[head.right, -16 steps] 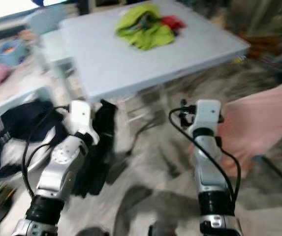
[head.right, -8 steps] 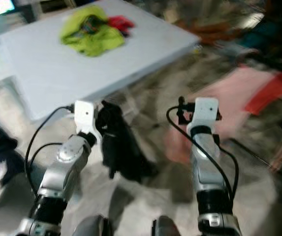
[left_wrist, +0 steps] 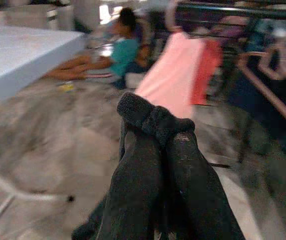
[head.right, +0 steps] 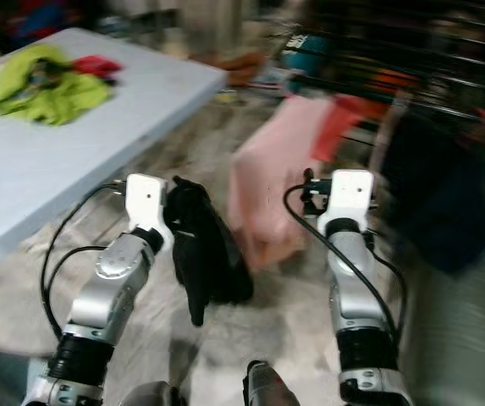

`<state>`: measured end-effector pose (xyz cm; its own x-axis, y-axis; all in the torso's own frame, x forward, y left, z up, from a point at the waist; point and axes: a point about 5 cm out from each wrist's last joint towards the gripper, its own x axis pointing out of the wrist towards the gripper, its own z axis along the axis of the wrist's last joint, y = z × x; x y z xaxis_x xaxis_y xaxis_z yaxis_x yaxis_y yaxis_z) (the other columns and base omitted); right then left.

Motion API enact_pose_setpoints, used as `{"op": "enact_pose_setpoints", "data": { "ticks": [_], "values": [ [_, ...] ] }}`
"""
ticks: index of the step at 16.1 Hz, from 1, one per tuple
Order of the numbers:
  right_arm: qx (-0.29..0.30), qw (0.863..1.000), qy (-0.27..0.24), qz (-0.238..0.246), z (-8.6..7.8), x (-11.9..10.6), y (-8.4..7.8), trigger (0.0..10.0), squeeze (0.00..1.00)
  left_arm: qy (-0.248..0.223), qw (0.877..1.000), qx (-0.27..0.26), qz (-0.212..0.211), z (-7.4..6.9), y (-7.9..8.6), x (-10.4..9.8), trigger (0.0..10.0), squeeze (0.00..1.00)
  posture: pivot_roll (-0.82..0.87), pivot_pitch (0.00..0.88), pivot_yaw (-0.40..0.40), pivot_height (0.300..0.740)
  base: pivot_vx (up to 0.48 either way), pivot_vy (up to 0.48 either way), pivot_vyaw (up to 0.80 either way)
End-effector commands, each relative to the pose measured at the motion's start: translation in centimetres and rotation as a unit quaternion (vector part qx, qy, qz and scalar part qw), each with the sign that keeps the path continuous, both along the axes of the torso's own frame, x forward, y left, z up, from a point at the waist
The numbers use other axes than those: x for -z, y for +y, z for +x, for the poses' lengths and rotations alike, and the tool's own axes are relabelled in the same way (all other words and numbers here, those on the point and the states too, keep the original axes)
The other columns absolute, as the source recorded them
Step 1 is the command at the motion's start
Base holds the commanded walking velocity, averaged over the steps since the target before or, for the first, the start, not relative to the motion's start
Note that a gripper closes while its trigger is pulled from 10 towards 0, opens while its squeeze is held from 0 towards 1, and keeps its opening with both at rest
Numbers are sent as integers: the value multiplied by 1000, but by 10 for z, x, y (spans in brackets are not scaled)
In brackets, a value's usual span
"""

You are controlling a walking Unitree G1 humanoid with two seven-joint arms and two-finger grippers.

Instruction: Hang hanger

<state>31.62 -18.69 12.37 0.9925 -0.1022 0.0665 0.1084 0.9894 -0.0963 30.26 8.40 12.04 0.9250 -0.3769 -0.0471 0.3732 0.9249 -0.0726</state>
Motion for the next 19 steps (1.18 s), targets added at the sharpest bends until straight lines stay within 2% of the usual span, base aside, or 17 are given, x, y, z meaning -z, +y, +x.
{"op": "enact_pose_setpoints", "data": {
  "ticks": [1,5,12,14,16,18,19],
  "values": [
    [-9,1000,0,7,1,0,8,10000,0,-21,1000,-5,6,3,6,-9,10000,0,-6,42,47,740,0,480,-800],
    [-11,1000,-2,8,1,0,9,10000,0,-21,1000,-4,9,3,6,-8,10000,0,-4,42,47,740,0,480,-739],
    [-2,1000,-2,0,3,-3,5,10000,0,-26,1000,4,11,3,5,-9,10000,0,-5,31,45,740,0,480,0],
    [-6,1000,11,-25,3,2,9,10000,0,-29,999,7,16,-1,8,-4,10000,0,-10,23,45,740,0,0,0],
    [-37,999,13,14,1,6,17,10000,0,-20,1000,15,16,-6,10,3,10000,0,-12,22,45,740,0,0,0],
    [-29,999,24,8,0,9,18,10000,0,-21,999,26,23,-11,12,8,10000,0,-15,25,45,740,0,0,0],
    [-24,999,29,-9,0,10,19,10000,0,-20,999,34,12,-12,10,8,10000,0,-15,25,45,740,0,0,0]
  ]
}}
